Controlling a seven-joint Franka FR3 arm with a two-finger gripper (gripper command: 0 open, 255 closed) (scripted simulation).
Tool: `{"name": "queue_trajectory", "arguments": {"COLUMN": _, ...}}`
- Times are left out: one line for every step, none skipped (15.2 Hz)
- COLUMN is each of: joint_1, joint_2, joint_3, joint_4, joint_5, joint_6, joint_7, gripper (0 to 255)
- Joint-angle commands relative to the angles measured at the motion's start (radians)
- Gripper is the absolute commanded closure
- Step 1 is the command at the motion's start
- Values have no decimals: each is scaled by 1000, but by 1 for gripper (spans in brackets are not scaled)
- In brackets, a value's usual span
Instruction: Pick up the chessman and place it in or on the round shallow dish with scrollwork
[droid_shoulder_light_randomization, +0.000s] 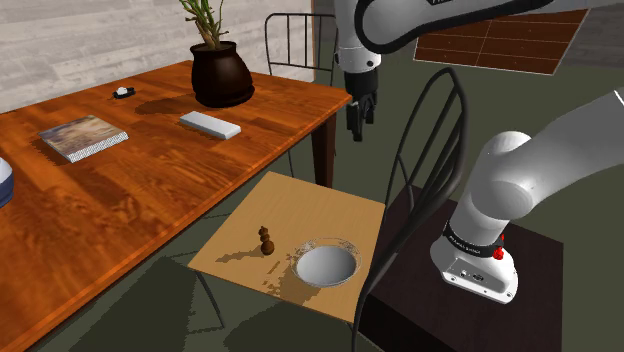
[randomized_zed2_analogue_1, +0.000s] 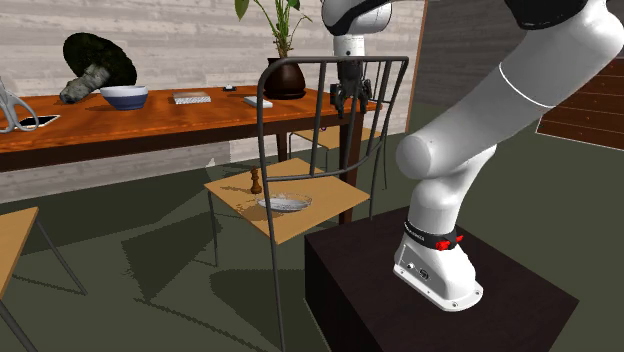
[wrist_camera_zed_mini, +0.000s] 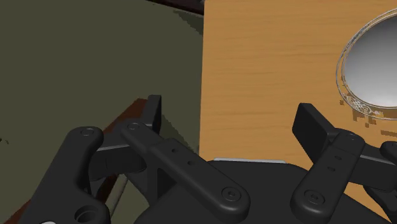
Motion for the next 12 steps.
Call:
{"name": "queue_trajectory", "arguments": {"joint_1": 18, "joint_2": 37, "joint_3": 30, "joint_4": -9, "joint_5": 23, "joint_6": 51, "joint_7": 26, "gripper": 0}}
{"name": "queue_trajectory", "arguments": {"joint_1": 27, "joint_2": 58, "joint_3": 45, "joint_4": -8, "joint_5": 33, "joint_6": 73, "joint_7": 39, "gripper": 0}}
{"name": "queue_trajectory", "arguments": {"joint_1": 36, "joint_2": 80, "joint_3": 60, "joint_4": -5, "joint_5": 43, "joint_6": 96, "joint_7": 52, "gripper": 0}}
{"name": "queue_trajectory", "arguments": {"joint_1": 44, "joint_2": 103, "joint_3": 75, "joint_4": -2, "joint_5": 52, "joint_6": 118, "joint_7": 65, "gripper": 0}}
{"name": "queue_trajectory", "arguments": {"joint_1": 52, "joint_2": 127, "joint_3": 91, "joint_4": 2, "joint_5": 60, "joint_6": 140, "joint_7": 78, "gripper": 0}}
{"name": "queue_trajectory", "arguments": {"joint_1": 60, "joint_2": 151, "joint_3": 106, "joint_4": 8, "joint_5": 68, "joint_6": 163, "joint_7": 91, "gripper": 0}}
{"name": "queue_trajectory", "arguments": {"joint_1": 67, "joint_2": 177, "joint_3": 121, "joint_4": 15, "joint_5": 74, "joint_6": 184, "joint_7": 104, "gripper": 0}}
{"name": "queue_trajectory", "arguments": {"joint_1": 74, "joint_2": 203, "joint_3": 136, "joint_4": 22, "joint_5": 80, "joint_6": 206, "joint_7": 117, "gripper": 0}}
{"name": "queue_trajectory", "arguments": {"joint_1": 81, "joint_2": 230, "joint_3": 151, "joint_4": 31, "joint_5": 84, "joint_6": 227, "joint_7": 131, "gripper": 0}}
{"name": "queue_trajectory", "arguments": {"joint_1": 88, "joint_2": 257, "joint_3": 167, "joint_4": 41, "joint_5": 88, "joint_6": 248, "joint_7": 144, "gripper": 0}}
{"name": "queue_trajectory", "arguments": {"joint_1": 94, "joint_2": 286, "joint_3": 182, "joint_4": 52, "joint_5": 90, "joint_6": 268, "joint_7": 158, "gripper": 0}}
{"name": "queue_trajectory", "arguments": {"joint_1": 100, "joint_2": 315, "joint_3": 196, "joint_4": 65, "joint_5": 90, "joint_6": 288, "joint_7": 172, "gripper": 0}}
